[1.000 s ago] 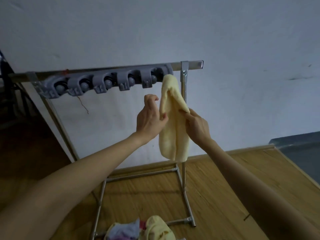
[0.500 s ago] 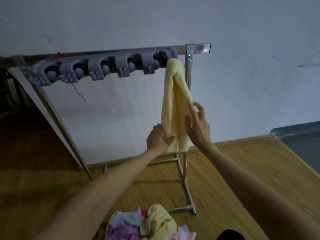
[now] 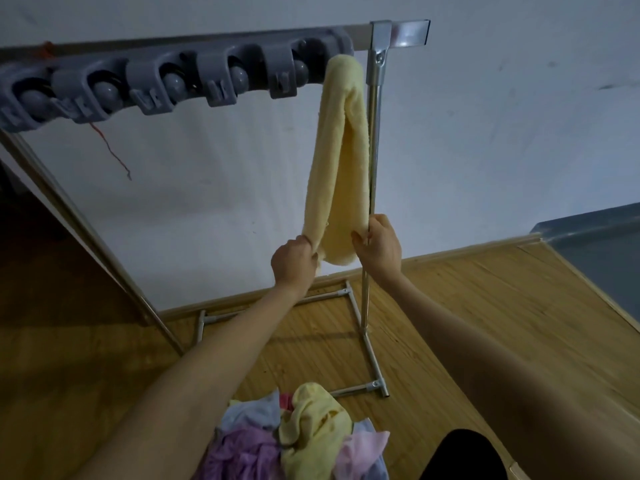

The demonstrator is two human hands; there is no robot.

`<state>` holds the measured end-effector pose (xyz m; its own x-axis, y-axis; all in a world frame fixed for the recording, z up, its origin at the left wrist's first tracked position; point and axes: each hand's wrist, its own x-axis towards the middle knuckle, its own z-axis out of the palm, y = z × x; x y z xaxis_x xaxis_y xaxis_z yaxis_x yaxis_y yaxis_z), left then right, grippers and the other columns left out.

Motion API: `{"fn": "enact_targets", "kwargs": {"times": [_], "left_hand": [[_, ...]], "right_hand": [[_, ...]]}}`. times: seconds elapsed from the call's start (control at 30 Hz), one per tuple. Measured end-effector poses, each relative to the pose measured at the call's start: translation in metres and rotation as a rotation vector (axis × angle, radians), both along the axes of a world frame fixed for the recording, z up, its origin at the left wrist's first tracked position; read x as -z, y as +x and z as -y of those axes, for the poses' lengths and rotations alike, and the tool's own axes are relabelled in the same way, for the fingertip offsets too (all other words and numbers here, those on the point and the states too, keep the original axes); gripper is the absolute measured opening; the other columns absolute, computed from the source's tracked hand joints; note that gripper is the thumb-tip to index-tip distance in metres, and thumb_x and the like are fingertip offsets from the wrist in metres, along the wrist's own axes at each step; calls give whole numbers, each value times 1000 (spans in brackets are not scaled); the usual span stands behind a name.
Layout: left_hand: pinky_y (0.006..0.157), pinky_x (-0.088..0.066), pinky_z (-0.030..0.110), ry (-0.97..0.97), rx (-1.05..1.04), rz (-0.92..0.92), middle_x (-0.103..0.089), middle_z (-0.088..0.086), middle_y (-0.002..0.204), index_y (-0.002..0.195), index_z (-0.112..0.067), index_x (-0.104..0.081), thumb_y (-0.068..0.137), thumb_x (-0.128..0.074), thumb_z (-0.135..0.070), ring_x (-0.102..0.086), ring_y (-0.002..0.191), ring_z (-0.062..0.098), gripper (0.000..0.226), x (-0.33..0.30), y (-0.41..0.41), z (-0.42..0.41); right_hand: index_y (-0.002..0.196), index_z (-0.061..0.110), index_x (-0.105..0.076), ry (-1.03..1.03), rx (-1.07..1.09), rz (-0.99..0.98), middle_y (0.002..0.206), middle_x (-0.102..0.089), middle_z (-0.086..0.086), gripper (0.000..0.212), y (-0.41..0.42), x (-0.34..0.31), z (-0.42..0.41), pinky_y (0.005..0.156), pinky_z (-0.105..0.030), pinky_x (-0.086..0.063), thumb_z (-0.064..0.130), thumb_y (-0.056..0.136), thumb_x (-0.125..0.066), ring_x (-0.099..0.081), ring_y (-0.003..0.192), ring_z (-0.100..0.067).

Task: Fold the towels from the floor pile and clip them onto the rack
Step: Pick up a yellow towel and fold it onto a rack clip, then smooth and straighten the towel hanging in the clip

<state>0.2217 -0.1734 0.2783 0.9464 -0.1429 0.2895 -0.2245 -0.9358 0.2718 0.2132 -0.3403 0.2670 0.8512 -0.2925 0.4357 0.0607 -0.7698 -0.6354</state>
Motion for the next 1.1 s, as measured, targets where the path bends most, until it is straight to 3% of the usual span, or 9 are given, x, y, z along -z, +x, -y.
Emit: {"fn": "enact_targets", "kwargs": {"times": [0.23,0.4,0.5,0.6,0.7,0.77,0.9,0.97,1.1], "left_hand": [[58,-41,29,71,-111,-92,-67,8,95,105,-6,-59,94,-55,-25,-66,84,26,23,-2,20,-1],[55,-40,31,170,89,-5,-67,11,89,108,-4,-54,93,-55,-20,-65,76,29,22,12,2,10],[63,-51,33,199,223,-42,-66,11,89,114,-5,-53,93,-54,-16,-64,76,28,24,18,-6,15],[67,-51,37,253,309,-114,-63,13,93,123,-5,-51,96,-47,-12,-62,80,31,29,20,-15,13],[70,-53,39,280,339,-194,-61,12,101,133,-12,-42,98,-43,-23,-62,86,32,37,21,-24,4],[74,-54,40,328,345,-272,-59,11,109,145,-17,-27,98,-43,-35,-61,93,31,53,23,-32,-7],[79,-52,39,382,339,-420,-53,12,123,152,-24,-10,97,-45,-28,-57,103,30,66,27,-60,-33],[86,-49,40,364,331,-458,-49,14,133,152,-21,-11,96,-47,-25,-53,114,31,66,32,-81,-48],[93,-48,42,356,294,-461,-47,15,138,150,-15,-19,92,-53,-27,-49,122,33,68,57,-122,-82]], "right_hand": [[88,8,-49,-55,13,-15,79,-57,-3,11,-18,13,0,55,-43,-53,7,82,-58,-56,64,-21],[99,7,-50,-49,-75,-57,81,-62,-6,14,-23,18,-1,59,-46,-54,9,86,-55,-60,69,-24],[103,8,-50,-89,-148,-81,82,-65,-7,15,-25,17,-3,61,-46,-56,9,89,-54,-63,70,-25],[108,8,-50,-141,-177,-133,82,-65,-9,21,-30,17,-5,62,-47,-55,5,88,-53,-62,71,-28],[117,8,-49,-192,-249,-204,91,-67,-10,29,-37,20,-2,65,-45,-56,6,88,-57,-64,78,-29],[126,10,-47,-187,-296,-324,108,-65,-12,43,-45,20,1,75,-39,-56,4,85,-61,-63,94,-29],[146,5,-28,-171,-322,-578,141,-45,-16,67,-74,25,-2,99,-35,-41,2,87,-60,-44,128,-30],[148,5,-25,-175,-328,-638,145,-42,-16,68,-93,32,-7,105,-37,-38,7,89,-59,-41,133,-30],[142,6,-33,-230,-358,-690,135,-51,-17,60,-134,50,-27,99,-41,-45,12,88,-60,-48,126,-33]]}}
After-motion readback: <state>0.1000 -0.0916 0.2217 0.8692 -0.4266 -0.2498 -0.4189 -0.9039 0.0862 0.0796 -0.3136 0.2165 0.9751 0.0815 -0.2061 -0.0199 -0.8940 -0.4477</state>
